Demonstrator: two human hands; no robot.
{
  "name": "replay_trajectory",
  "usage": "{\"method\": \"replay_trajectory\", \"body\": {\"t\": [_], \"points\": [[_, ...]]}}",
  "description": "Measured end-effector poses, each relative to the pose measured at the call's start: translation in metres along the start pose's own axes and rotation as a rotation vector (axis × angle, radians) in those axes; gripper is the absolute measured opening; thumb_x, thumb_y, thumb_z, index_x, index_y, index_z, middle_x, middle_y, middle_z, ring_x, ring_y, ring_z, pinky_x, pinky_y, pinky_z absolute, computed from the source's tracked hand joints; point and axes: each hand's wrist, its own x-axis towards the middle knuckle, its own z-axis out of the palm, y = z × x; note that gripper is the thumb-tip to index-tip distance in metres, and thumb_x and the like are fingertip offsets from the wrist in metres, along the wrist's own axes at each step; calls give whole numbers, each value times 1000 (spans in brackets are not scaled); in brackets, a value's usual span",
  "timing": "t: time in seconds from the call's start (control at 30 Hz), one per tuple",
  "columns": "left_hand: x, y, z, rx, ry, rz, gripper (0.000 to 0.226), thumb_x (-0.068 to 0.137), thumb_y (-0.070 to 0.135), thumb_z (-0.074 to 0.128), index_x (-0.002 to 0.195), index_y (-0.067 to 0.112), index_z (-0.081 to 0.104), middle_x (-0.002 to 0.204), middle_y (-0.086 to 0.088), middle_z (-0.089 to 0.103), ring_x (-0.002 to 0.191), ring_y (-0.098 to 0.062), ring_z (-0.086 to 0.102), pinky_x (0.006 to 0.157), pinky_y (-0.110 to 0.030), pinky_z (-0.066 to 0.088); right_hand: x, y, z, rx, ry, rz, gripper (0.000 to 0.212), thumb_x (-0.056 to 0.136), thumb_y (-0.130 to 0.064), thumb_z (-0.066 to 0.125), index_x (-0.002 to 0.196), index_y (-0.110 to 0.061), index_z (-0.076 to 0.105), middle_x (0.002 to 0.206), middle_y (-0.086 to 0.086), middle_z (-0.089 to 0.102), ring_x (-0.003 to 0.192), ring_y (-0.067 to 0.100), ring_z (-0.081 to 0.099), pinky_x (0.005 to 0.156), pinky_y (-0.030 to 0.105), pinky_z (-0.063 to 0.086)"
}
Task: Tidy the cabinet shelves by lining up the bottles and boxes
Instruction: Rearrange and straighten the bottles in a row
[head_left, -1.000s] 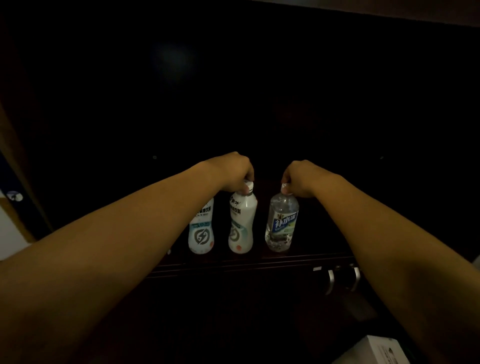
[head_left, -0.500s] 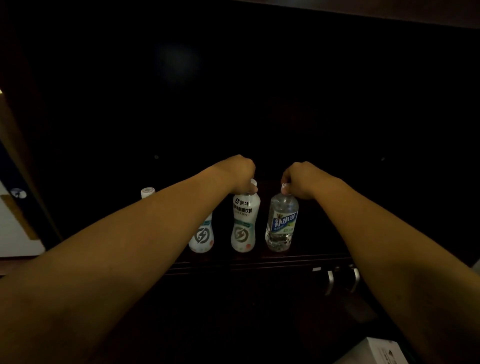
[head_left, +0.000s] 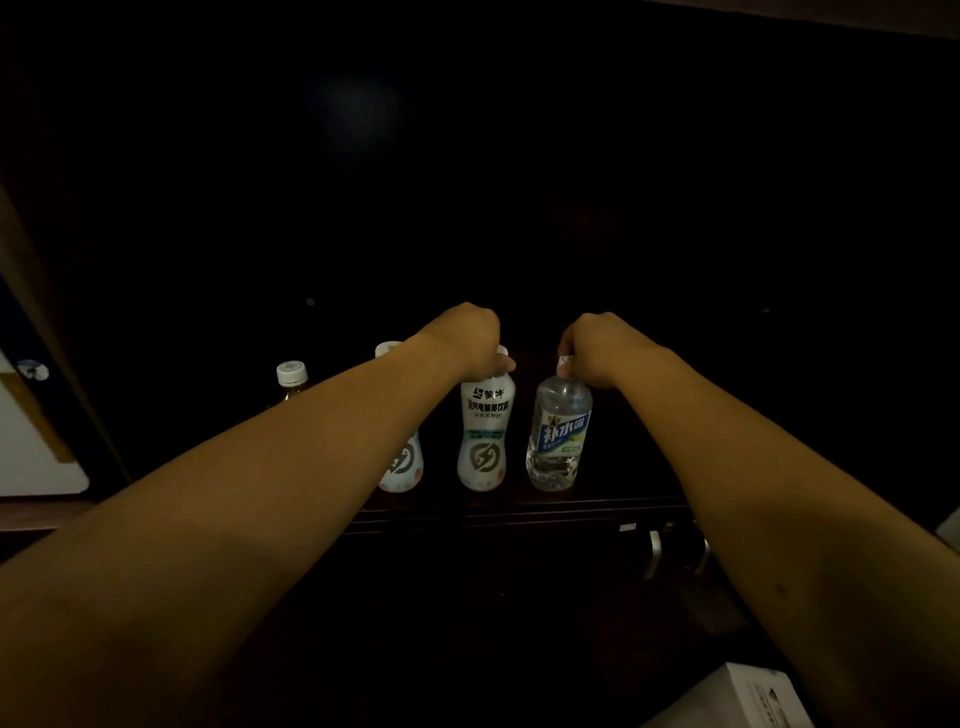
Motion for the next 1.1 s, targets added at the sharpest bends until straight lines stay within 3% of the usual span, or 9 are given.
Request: {"method": "replay_trajectory", "body": {"t": [0.13, 0.23, 0.37, 0.5, 0.63, 0.87, 1.0, 1.1], "points": [[-2, 1, 1, -42, 11, -26, 42, 89, 47, 66, 69, 16, 46, 71, -1, 53, 68, -15, 53, 58, -28, 38, 0, 2, 2, 4, 9, 0, 28, 94, -25, 68, 119, -14, 70, 120, 8, 66, 109, 23, 61, 91, 38, 54], [-6, 3, 2, -60, 20, -43, 43, 90, 46, 65, 69, 15, 45, 77, -4, 56, 73, -17, 54, 63, -30, 41, 2, 2, 6, 0, 28, -2, 26, 93, -24, 68, 117, -14, 71, 118, 8, 66, 108, 23, 61, 90, 37, 54], [-9, 6, 8, -54, 73, -58, 38, 92, 45, 63, 96, 8, 60, 99, -11, 63, 92, -23, 60, 68, -30, 42, 4, 2, 10, 2, 47, 14, 23, 93, -24, 68, 113, -14, 72, 113, 8, 67, 102, 23, 63, 84, 36, 55], [-10, 3, 15, -75, 118, -61, 46, 94, 45, 61, 119, 6, 60, 118, -14, 59, 104, -26, 59, 77, -32, 47, 2, 0, 15, 12, 76, 53, 24, 93, -24, 67, 114, -16, 72, 112, 8, 68, 100, 23, 63, 76, 32, 52], [-10, 2, 21, -77, 142, -47, 50, 95, 46, 60, 124, 6, 58, 125, -16, 55, 108, -29, 57, 82, -34, 46, -2, -2, 24, 64, 111, 119, 35, 92, -26, 69, 127, -18, 67, 123, 10, 66, 112, 26, 61, 83, 33, 51], [-17, 2, 35, -118, 217, -43, 51, 97, 47, 57, 128, 7, 54, 125, -16, 50, 107, -33, 57, 77, -36, 45, -4, 10, 47, 234, 224, 143, 45, 92, -31, 70, 136, -24, 62, 134, 9, 58, 121, 29, 56, 93, 35, 48], [-23, 2, 46, -295, 247, -94, 51, 96, 44, 59, 133, 9, 53, 128, -14, 48, 106, -33, 57, 78, -36, 45, -9, 22, 61, 405, 317, 53, 45, 92, -29, 71, 135, -22, 63, 126, 7, 60, 116, 28, 58, 89, 33, 48], [-29, 4, 60, -524, 304, -152, 59, 93, 42, 66, 141, 14, 47, 134, -13, 48, 119, -32, 52, 92, -37, 44, -17, 32, 79, 577, 360, -11, 53, 92, -34, 70, 142, -23, 55, 127, 7, 62, 115, 25, 60, 89, 32, 50]]}}
